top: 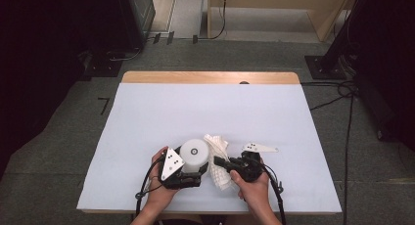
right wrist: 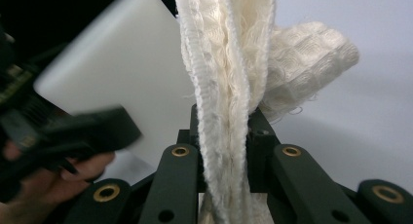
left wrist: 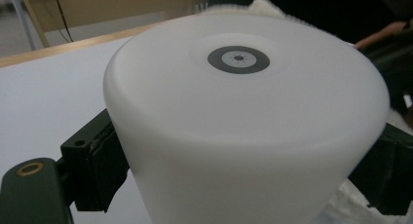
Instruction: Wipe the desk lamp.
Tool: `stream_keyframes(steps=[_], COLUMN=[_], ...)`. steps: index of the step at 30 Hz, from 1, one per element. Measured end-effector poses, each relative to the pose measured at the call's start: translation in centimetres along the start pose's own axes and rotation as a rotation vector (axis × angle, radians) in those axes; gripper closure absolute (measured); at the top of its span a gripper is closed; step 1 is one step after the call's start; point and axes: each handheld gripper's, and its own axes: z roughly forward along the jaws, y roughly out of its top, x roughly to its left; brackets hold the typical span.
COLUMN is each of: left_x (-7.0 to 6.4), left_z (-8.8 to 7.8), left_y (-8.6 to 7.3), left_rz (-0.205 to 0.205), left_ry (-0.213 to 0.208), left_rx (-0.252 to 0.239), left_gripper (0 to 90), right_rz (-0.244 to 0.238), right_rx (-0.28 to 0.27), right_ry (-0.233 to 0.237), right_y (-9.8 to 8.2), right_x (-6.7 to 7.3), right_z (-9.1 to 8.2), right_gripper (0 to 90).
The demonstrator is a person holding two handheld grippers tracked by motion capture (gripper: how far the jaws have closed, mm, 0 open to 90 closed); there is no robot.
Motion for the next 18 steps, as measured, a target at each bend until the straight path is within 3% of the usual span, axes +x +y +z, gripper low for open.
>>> stream_keyframes(steps=[6,10,13,18], left_x=[-0.1,-0.1,0.1,0.4], left_z=[0.3,0.2,0.1,-0.4], left_y=[-0.1,-0.1,0.0,0.4], left_rz=[0.008,0.010,0.006,0.000], left_ry=[-0.015,-0.020,-0.020,-0.020], left_rx=[0.012,0.010,0.007,-0.012], left_gripper=[9.1,9.1,9.1,9.1], right_rz=[-0.041,-0.068,-0.075,-0.016], right_rx=[-0.080,-0.102,-0.060,0.037], right_ry=[0.044,0.069,0.056,0.000], right_y=[1.3,1.8,1.5,0.1], right_x=[1.0,1.3,1.0,-0.5], right_z=[-1.5,-2.1,-1.5,0.4], right_gripper=[78.8,78.7,78.7,78.7])
